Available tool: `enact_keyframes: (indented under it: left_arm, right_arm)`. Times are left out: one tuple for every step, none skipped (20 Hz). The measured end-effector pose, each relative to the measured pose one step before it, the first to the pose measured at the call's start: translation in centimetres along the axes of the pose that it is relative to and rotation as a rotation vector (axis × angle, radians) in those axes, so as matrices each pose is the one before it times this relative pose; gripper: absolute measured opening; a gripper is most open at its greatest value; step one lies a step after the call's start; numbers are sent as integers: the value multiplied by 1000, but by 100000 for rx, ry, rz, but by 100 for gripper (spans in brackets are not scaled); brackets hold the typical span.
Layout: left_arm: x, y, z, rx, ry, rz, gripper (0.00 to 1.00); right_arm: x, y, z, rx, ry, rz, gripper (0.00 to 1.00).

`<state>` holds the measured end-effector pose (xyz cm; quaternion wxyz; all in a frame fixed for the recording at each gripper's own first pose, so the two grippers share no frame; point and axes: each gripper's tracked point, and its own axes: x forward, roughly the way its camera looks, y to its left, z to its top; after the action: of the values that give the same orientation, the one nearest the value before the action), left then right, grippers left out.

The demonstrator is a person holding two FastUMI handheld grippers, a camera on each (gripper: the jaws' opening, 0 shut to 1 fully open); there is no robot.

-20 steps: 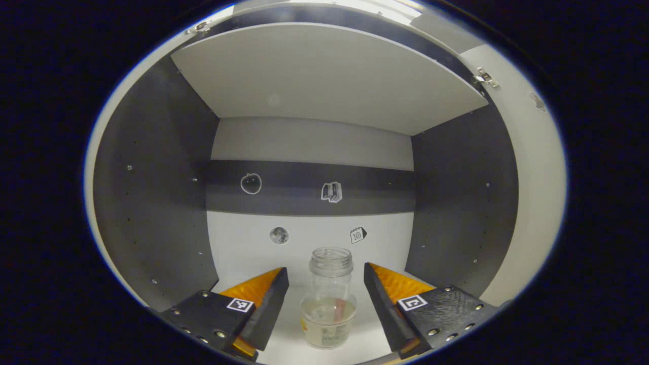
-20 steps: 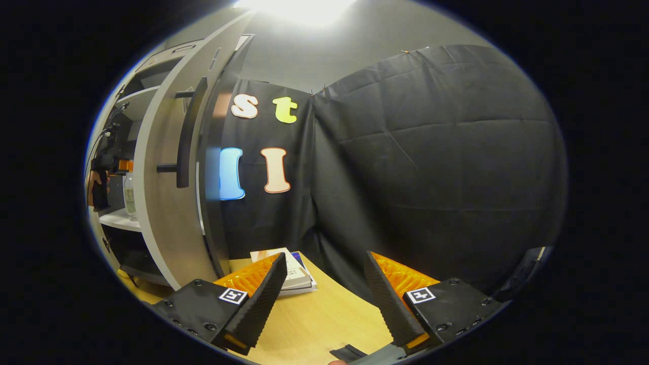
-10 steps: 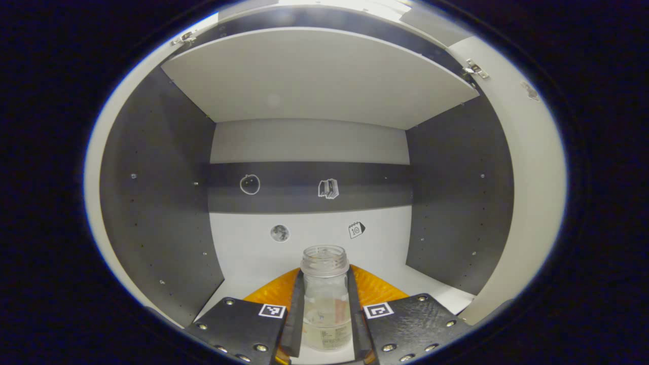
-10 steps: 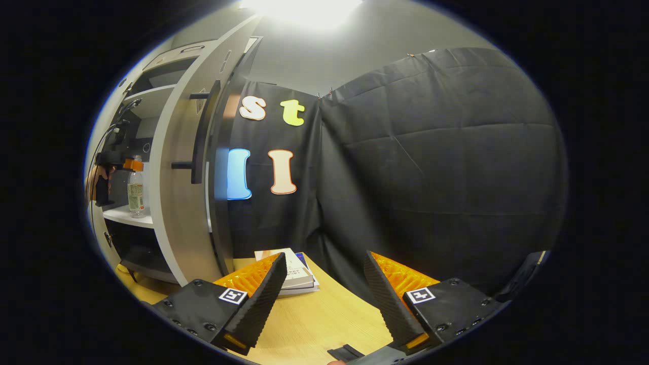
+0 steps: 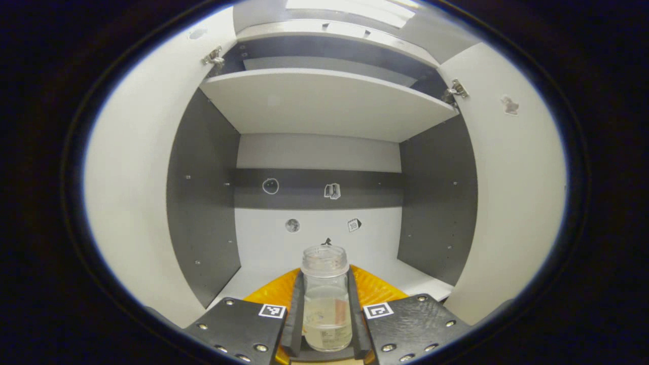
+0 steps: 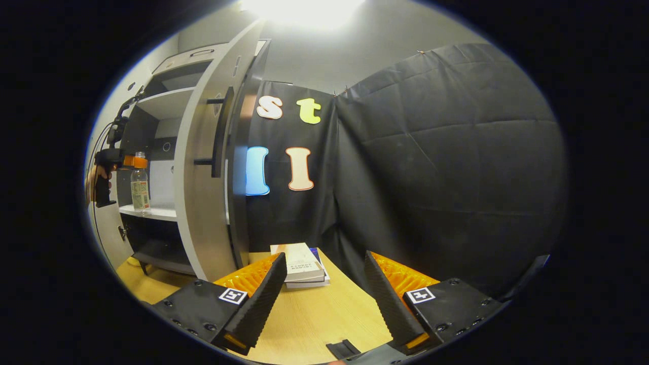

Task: Grasp the bottle in the cabinet with the left hand and place it on the coaster, then close the right door with the right hand and the left door with the left hand.

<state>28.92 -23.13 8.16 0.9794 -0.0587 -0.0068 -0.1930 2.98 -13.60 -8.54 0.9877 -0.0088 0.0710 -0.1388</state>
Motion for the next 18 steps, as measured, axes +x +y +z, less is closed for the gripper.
enact_keyframes:
  left_arm:
    - [-756, -223, -250, -85, 370, -54, 40]
    - [-626, -153, -399, 61, 681, 62, 41]
    - [-557, 48, -391, -70, 754, 554, 40]
    - [-686, -1, -301, -658, 429, 498, 41]
    - [-764, -159, -503, -1264, 634, -78, 41]
    - [-578, -244, -350, -1034, 394, -360, 41]
    - [-620, -201, -643, -838, 581, -418, 41]
    - [-607, -210, -667, -270, 685, -460, 41]
    - [-471, -314, -583, -51, 653, -646, 41]
    - [-619, -423, -592, 171, 494, -848, 41]
    - [-349, -241, -583, 257, 211, -691, 41]
    - [-626, -484, -596, 255, 151, -902, 41]
    - [-610, -462, -763, -60, 89, -717, 41]
    - [-541, -428, -733, -422, 170, -656, 41]
    - [-501, -344, -895, -875, -42, -359, 41]
    - [-476, -365, -971, -582, 653, -389, 40]
    - [-577, -217, -1113, 109, 888, 275, 40]
    - [-457, -83, -998, 426, 438, 587, 41]
  right_arm:
    - [-324, -178, -86, 35, 381, 728, 98]
    - [-267, -153, -221, 150, 319, 772, 94]
    - [-316, -187, -106, 164, 253, 542, 94]
    - [-322, -181, -126, 199, 402, 436, 98]
    - [-331, -29, -154, 131, 97, 723, 94]
    - [-292, -88, -52, -283, 192, 378, 98]
    - [-297, -153, -143, -337, 478, 300, 94]
    - [-302, -92, -264, -66, 513, 517, 94]
    - [-280, 65, -108, 46, 139, 566, 94]
    - [-279, -55, -5, -80, 66, 394, 94]
    - [-248, -33, -117, -184, 162, 432, 94]
    - [-254, 82, -63, -243, 76, 616, 94]
    - [-201, -33, -160, -399, 78, 498, 94]
    - [-217, 13, -57, -396, 202, 509, 94]
    - [-240, 18, -211, -361, 327, 644, 94]
    - [-251, -16, -116, -407, 253, 537, 94]
    - [-254, -204, -135, -383, 68, 342, 94]
    - [-203, -208, -48, -323, 132, 245, 94]
